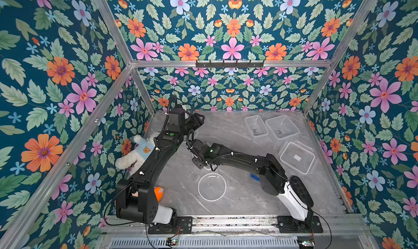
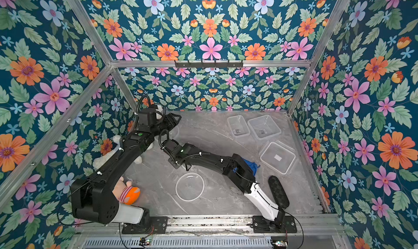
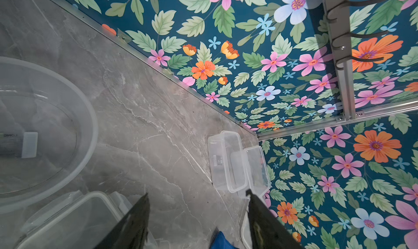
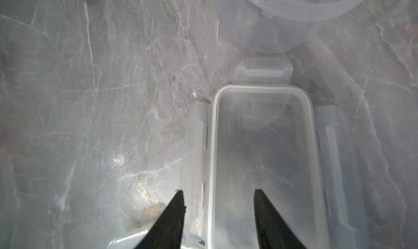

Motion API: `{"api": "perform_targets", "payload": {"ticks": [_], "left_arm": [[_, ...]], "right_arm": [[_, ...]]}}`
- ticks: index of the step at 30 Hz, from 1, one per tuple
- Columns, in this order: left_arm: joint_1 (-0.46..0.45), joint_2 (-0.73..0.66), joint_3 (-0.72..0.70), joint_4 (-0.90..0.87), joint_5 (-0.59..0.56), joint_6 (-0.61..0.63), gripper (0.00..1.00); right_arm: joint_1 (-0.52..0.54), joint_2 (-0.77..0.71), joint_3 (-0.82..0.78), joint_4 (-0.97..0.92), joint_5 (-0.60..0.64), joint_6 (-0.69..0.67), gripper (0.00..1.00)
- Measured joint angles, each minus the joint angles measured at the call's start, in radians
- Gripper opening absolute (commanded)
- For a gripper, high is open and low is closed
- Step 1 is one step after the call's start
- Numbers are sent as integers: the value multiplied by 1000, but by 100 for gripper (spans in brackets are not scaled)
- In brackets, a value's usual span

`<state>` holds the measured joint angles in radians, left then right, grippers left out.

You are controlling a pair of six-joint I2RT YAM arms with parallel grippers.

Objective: Wipe the insides of the lunch boxes
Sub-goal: Place the lid at the center of the board, then move the lid to the center of the board.

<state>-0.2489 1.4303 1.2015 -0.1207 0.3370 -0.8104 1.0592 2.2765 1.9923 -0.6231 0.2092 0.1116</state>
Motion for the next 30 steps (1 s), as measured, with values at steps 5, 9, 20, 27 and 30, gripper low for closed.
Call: {"api": "perform_targets", "payload": {"ticks": [5,9,20,27,30], "left_arm": [[0,0,0,-4,6,-1,72],[0,40,-1,28,32,-18,71],[-42,166,13,105,113,-83,71],[-44,103,13,85,86,-73,71],[-44,105,19,69,79,-68,71]], "right_arm": [[-8,-201,-227,50,13,35,53],[-62,-456,-509,51,80,113,53],[-188,-818,-929,-16,54,321,0],[-188,-493,-771,144,-154,349,0],[-188,-388,-690,181,-223,355,0]]}}
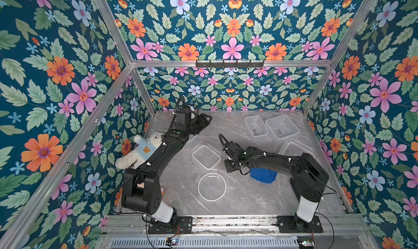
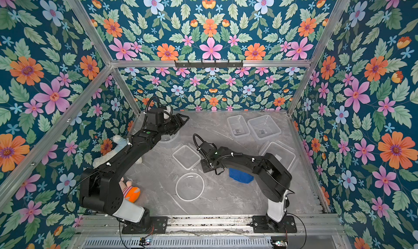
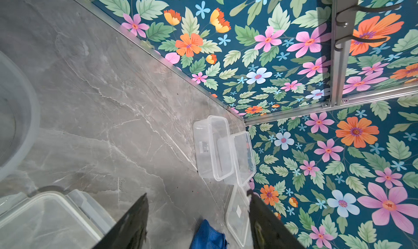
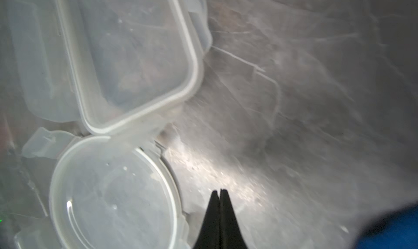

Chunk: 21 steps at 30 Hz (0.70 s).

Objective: Wipe the insides of the lunch boxes
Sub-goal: Move the lid to the center of the board.

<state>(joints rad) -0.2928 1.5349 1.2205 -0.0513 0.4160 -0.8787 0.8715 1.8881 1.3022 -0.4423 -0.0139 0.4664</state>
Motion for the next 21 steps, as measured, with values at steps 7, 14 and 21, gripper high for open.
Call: {"api": "perform_targets", "payload": {"ticks": [7,14,21], "left_arm": [[0,25,13,-25,0,14,71],[3,34,11,-25,-11,17,72],[-15,82,51,-31,-6,24,74]], "right_arm": [[0,187,212,21,-116,-7,0],[1,284,340,15,-214,-27,0],[1,-8,77,-34,-124,-32,41]]}}
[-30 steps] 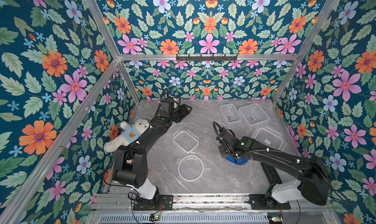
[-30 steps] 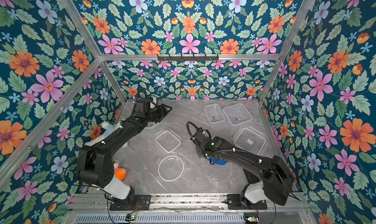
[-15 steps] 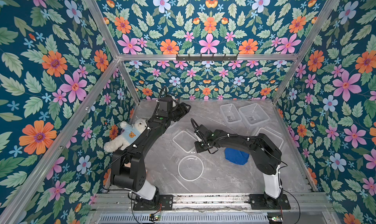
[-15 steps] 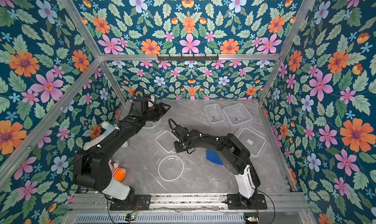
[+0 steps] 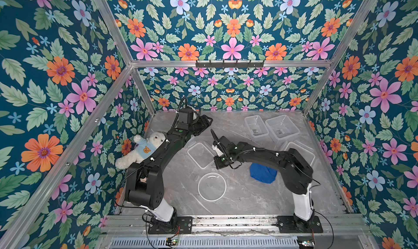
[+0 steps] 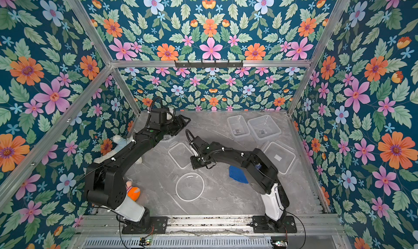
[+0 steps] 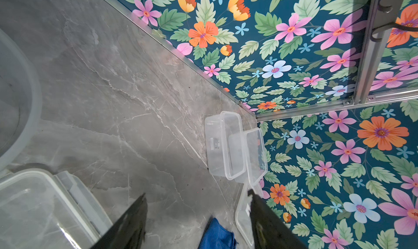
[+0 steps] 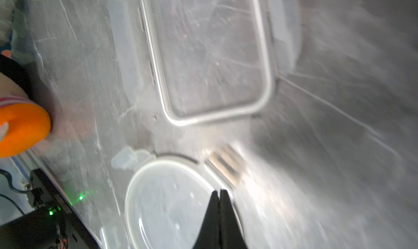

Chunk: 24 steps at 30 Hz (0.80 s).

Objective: Wipe the insides of the lunch boxes
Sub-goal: Move the lid to the center of the board, then pick up the cleaning item at the center of the board.

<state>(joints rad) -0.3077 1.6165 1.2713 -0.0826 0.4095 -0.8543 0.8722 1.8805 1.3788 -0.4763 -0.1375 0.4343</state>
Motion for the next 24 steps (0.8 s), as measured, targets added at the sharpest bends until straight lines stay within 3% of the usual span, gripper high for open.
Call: {"api": "perform_targets", "payload": {"ticks": [4,7,15,21,24], "left_arm": [[-55,79,91,-9,-11,31,73],[-98,161,153,-10,2,45,74],[-185,330,285,-49,9,54,74],[-212,465,417,-70,18,62,75],[-224,538,500,-95,19,68,75]], "right_arm": [[-14,-268,-182,-105,164,5,69],[-64,-417,-294,-198,267,39,79],[-255,-597,-577,-265,302,136,90],[-308,-518,-640,-130,256,137,91],[-355,-450,-667,-44,205,137,87]]}}
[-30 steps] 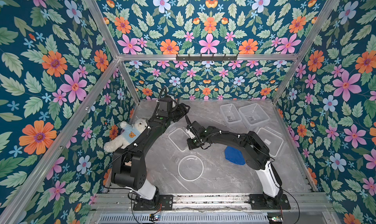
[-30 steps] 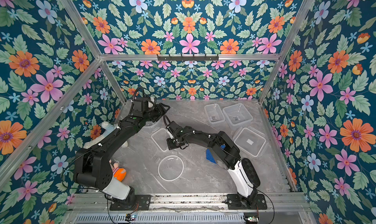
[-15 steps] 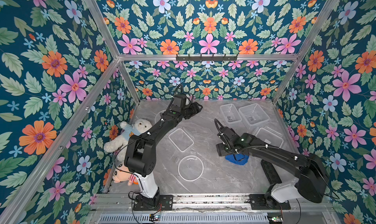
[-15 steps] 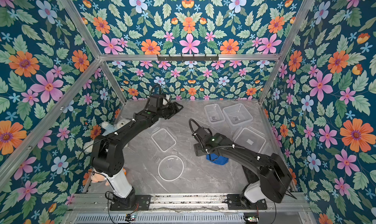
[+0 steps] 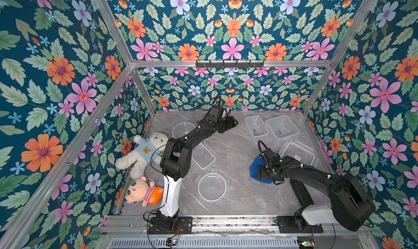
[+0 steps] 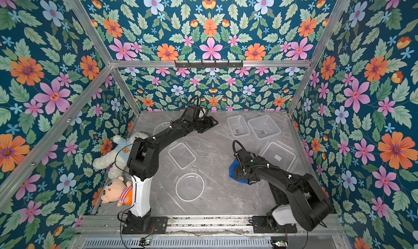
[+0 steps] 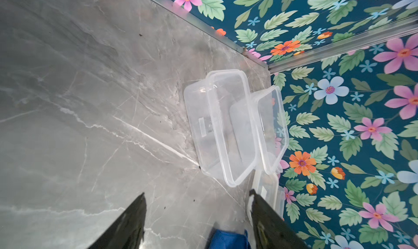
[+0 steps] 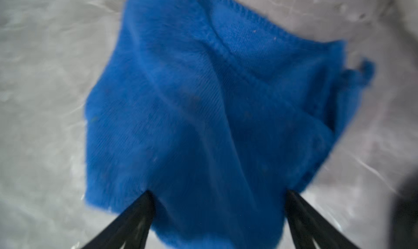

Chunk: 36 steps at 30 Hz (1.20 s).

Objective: Wipe the insides of the lunch boxes
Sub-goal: Pick up the cleaning item at the center of the board.

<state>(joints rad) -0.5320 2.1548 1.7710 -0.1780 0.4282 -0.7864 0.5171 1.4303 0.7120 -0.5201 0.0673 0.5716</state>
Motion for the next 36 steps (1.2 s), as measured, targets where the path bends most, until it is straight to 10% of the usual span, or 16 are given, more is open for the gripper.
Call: {"api": "perform_targets", "payload": {"ticks": [3,7,30,36], "left_arm": [[-19,58,64,-18,5,1,75],[-38,127,138,-39,14,3,75],[-108,396,444,-74,-50,7,73],[-109,451,505,-73,-61,0,56]], "right_arm": [[-12,32,-7,64,-2,-2,72],[-17,52,-9,159,-15,-8,0],[-157,-121,363,-74,-93,-130,0],[-187,-176,309,-90,-102,-134,0]]}}
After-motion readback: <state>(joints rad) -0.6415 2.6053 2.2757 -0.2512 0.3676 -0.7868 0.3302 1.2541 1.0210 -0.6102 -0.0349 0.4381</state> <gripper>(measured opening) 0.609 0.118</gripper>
